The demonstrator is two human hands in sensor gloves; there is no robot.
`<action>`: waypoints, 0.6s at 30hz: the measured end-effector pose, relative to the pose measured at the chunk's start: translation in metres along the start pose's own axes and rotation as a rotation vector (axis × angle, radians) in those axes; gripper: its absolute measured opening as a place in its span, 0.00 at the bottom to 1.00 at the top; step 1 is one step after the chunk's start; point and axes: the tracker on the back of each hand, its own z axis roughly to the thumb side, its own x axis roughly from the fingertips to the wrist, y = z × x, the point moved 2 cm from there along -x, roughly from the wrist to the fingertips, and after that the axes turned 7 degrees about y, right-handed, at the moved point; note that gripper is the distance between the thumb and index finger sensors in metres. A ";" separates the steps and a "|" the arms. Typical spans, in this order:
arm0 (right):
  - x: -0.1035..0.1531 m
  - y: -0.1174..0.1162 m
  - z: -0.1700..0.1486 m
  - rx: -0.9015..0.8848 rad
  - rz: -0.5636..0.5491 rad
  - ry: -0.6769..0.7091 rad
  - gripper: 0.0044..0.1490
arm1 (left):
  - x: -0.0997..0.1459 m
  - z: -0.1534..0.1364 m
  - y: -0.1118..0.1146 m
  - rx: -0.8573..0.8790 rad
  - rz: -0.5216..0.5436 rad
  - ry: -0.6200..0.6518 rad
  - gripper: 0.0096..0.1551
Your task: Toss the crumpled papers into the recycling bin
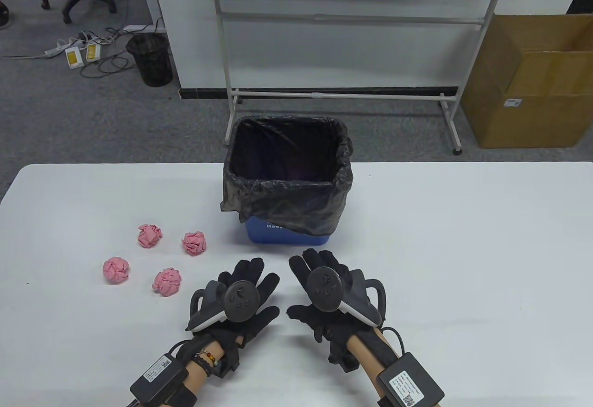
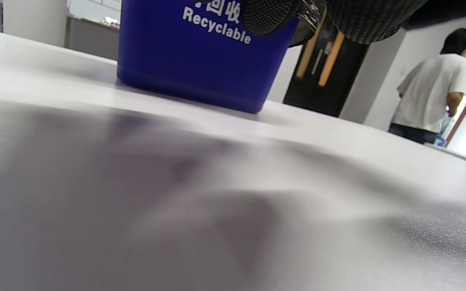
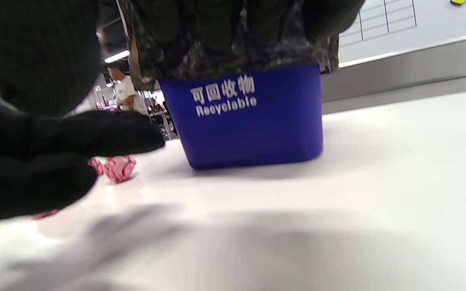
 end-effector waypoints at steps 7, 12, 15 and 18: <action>0.004 -0.028 -0.005 0.038 0.026 -0.017 0.62 | -0.001 0.000 0.002 -0.013 -0.001 -0.003 0.45; 0.005 -0.036 -0.006 0.046 0.031 -0.013 0.62 | -0.002 -0.004 0.005 -0.019 -0.011 -0.020 0.45; 0.006 -0.041 -0.004 0.045 0.041 -0.006 0.62 | -0.002 -0.013 0.001 -0.029 0.000 -0.062 0.45; 0.007 -0.043 -0.002 0.057 0.052 0.003 0.61 | 0.001 -0.027 -0.006 -0.021 0.031 -0.114 0.45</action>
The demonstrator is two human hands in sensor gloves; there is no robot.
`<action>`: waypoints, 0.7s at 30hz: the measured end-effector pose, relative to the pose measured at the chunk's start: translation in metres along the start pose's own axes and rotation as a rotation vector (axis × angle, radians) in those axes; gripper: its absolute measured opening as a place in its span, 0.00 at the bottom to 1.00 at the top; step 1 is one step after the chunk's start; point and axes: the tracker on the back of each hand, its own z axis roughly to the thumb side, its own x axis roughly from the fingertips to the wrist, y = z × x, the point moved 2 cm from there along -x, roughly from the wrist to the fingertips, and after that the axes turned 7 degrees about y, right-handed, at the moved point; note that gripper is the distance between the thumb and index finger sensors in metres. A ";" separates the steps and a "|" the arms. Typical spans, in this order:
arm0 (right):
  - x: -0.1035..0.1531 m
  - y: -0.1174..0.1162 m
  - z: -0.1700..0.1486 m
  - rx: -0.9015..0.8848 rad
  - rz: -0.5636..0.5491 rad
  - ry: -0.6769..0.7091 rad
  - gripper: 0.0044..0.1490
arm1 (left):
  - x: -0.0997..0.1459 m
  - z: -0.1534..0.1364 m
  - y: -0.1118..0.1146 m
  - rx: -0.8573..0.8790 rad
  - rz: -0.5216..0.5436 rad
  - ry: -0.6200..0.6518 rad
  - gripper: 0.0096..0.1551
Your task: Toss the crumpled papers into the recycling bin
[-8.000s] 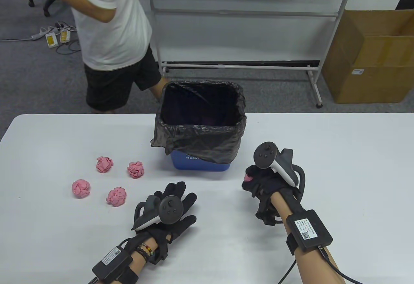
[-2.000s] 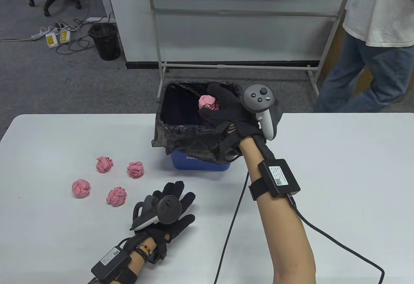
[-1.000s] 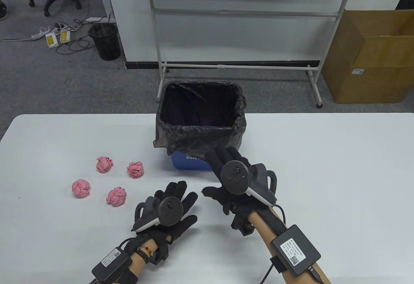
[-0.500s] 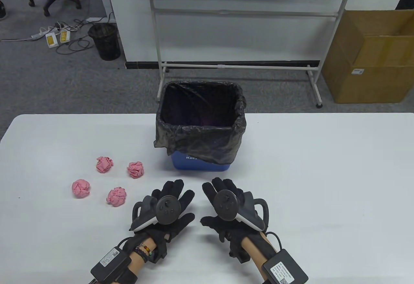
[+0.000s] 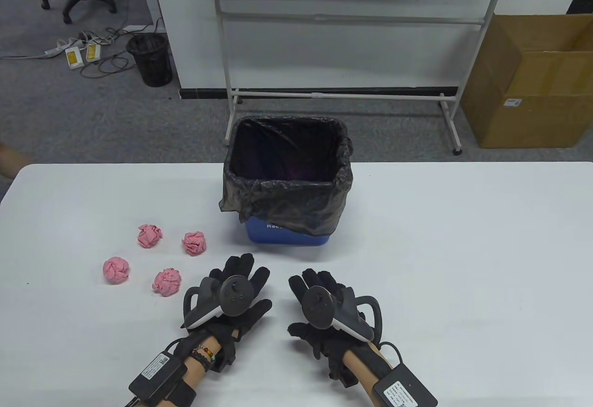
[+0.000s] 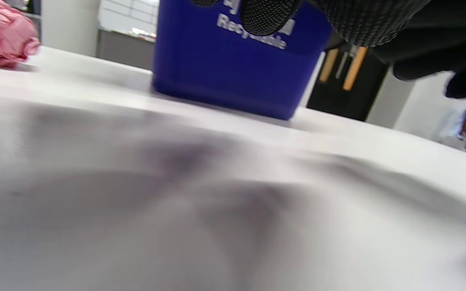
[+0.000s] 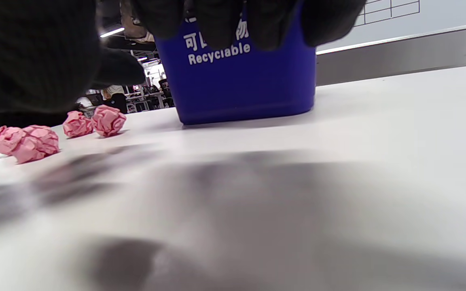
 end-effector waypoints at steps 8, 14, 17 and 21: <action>0.001 -0.002 0.001 -0.005 0.017 0.012 0.61 | 0.009 -0.052 -0.022 -0.004 0.103 -0.210 0.46; 0.003 -0.002 0.001 -0.003 0.036 0.015 0.61 | 0.020 -0.086 -0.029 -0.043 0.134 -0.363 0.46; 0.004 -0.002 0.002 -0.001 0.042 0.015 0.61 | 0.025 -0.102 -0.028 -0.052 0.130 -0.440 0.47; 0.004 -0.003 0.003 0.000 0.050 0.017 0.62 | 0.030 -0.119 -0.024 -0.045 0.111 -0.510 0.47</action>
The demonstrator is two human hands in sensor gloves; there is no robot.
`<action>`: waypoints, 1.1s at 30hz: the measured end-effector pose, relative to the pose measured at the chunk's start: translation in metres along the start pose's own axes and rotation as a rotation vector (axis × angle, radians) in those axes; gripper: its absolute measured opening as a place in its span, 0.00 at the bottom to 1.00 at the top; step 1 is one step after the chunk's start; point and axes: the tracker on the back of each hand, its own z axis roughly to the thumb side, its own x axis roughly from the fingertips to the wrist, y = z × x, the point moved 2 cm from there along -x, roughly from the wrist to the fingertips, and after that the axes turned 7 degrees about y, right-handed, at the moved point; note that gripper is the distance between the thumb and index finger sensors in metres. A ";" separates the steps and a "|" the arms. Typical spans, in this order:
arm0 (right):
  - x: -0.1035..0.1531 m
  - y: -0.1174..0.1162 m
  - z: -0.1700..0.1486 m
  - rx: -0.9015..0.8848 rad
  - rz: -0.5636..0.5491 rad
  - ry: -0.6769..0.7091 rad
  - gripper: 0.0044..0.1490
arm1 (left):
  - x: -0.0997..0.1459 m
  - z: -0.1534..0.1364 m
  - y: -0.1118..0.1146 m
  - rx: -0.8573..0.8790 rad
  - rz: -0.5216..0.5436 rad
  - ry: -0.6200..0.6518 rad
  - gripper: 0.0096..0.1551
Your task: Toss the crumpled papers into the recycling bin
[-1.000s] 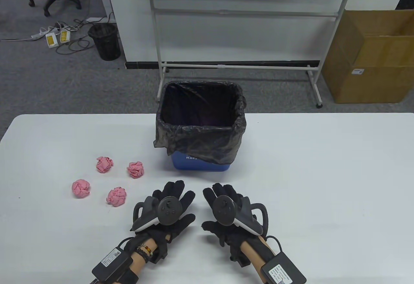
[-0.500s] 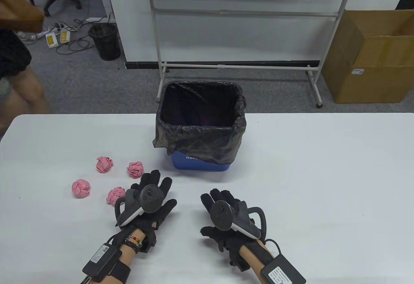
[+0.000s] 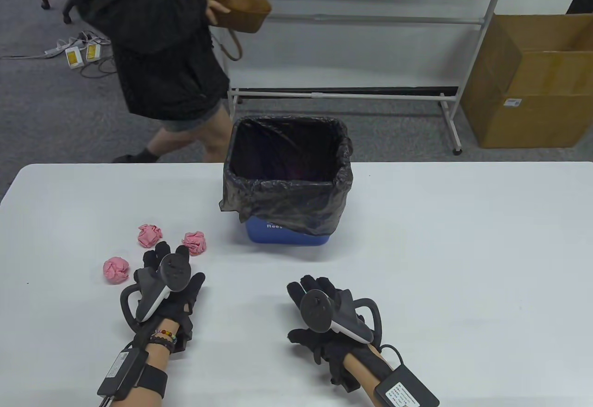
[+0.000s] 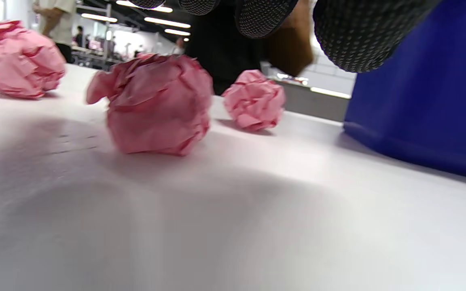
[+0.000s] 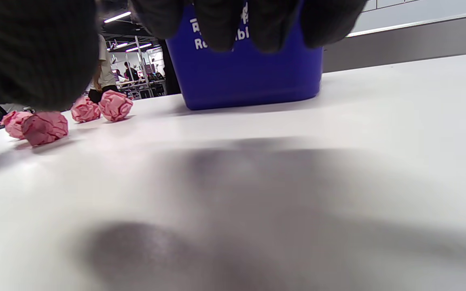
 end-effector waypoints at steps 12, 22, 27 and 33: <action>0.000 -0.001 0.000 -0.003 0.007 -0.005 0.61 | -0.004 -0.019 0.012 -0.077 -0.053 -0.108 0.41; 0.000 0.000 -0.002 -0.012 0.000 -0.012 0.61 | -0.002 -0.018 0.004 -0.108 0.025 -0.144 0.35; 0.000 0.001 -0.003 -0.012 -0.005 -0.012 0.61 | 0.000 -0.005 -0.008 -0.072 0.027 -0.089 0.35; 0.000 0.001 -0.004 -0.009 -0.002 -0.016 0.62 | 0.005 0.020 -0.020 -0.007 0.013 -0.002 0.34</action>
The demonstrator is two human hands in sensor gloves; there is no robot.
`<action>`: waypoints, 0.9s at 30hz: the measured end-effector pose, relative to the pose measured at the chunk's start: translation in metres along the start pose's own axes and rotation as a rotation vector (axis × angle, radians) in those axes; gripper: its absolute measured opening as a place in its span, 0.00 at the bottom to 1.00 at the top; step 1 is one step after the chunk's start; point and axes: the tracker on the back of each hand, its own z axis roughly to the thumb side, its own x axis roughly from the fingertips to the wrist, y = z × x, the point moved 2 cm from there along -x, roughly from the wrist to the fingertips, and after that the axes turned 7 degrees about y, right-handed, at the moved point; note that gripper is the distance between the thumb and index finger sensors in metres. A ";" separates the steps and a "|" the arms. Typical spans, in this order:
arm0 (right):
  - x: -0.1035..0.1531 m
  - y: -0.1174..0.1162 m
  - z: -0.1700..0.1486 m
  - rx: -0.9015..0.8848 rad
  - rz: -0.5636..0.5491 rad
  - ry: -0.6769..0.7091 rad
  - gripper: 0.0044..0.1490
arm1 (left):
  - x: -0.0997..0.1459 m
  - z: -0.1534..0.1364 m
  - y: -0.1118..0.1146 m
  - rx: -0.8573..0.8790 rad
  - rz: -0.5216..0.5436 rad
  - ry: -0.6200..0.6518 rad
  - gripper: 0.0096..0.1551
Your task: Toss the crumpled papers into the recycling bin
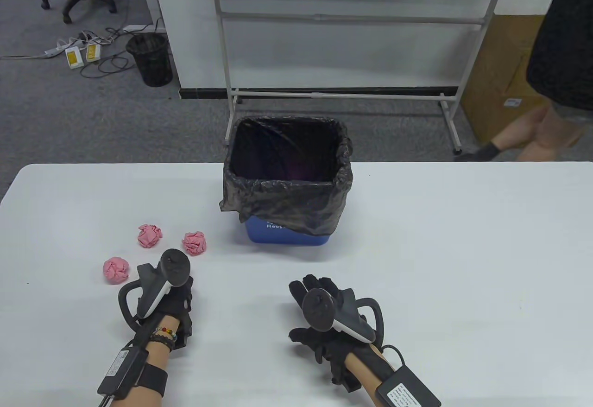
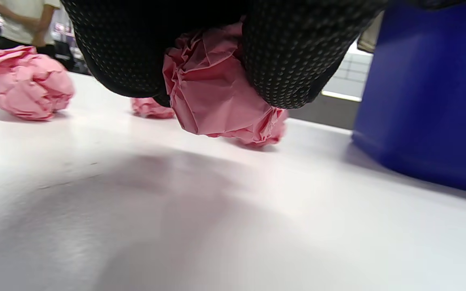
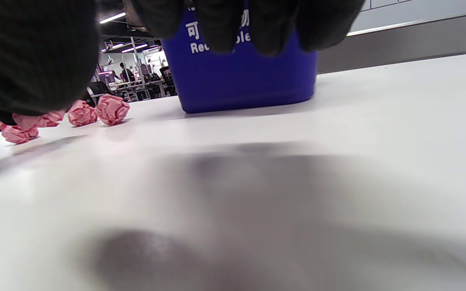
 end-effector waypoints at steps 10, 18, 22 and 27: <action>0.000 0.000 0.001 0.004 0.010 0.001 0.62 | 0.011 0.050 -0.014 0.127 -0.147 0.169 0.34; 0.001 0.002 0.000 -0.002 0.003 -0.004 0.62 | 0.017 0.088 -0.021 0.259 -0.303 0.310 0.34; 0.002 0.004 -0.003 -0.011 -0.002 -0.014 0.62 | 0.014 0.104 -0.035 0.322 -0.356 0.364 0.34; 0.002 0.005 -0.006 -0.023 -0.005 -0.023 0.62 | 0.008 0.126 -0.058 0.395 -0.403 0.448 0.34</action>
